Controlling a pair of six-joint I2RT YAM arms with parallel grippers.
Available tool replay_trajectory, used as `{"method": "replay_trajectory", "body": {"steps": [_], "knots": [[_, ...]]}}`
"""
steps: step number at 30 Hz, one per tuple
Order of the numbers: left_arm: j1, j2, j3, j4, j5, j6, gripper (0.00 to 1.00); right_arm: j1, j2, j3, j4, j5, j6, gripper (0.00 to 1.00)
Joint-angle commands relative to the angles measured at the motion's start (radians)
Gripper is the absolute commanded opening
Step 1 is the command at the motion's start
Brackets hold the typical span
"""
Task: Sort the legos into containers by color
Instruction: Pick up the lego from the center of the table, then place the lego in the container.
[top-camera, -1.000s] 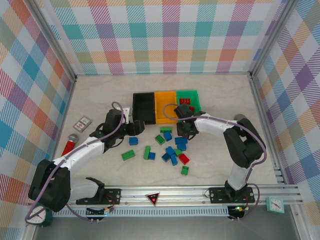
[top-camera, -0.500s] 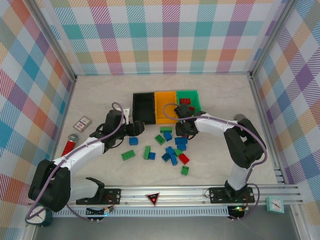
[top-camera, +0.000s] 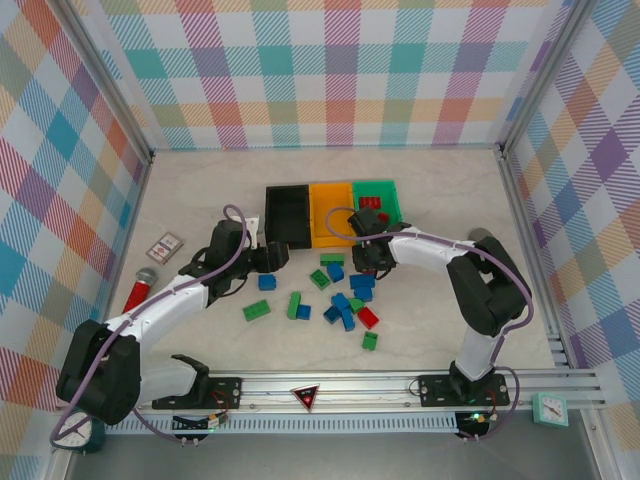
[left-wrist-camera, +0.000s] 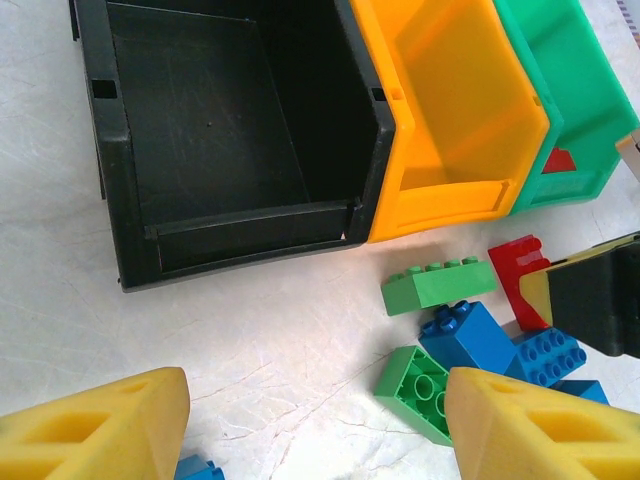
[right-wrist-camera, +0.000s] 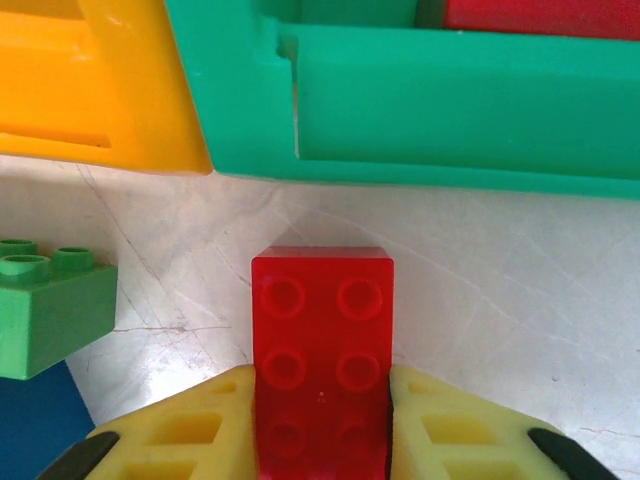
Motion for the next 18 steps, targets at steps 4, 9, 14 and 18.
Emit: {"method": "replay_trajectory", "body": {"steps": [4, 9, 14, 18], "knots": [[0.010, -0.001, -0.009, 0.001, -0.005, 0.013, 0.68, 0.004, -0.108, -0.002, -0.034, 0.009, -0.033, 0.32], [0.010, -0.003, -0.009, 0.001, -0.011, 0.014, 0.68, -0.006, -0.150, 0.017, -0.059, 0.015, -0.048, 0.32], [0.009, 0.004, -0.009, 0.005, -0.006, 0.014, 0.68, -0.054, -0.188, 0.055, -0.065, -0.006, -0.071, 0.32], [0.007, 0.003, -0.009, 0.007, -0.003, 0.013, 0.68, -0.118, -0.167, 0.130, -0.068, -0.046, -0.092, 0.32]]}}
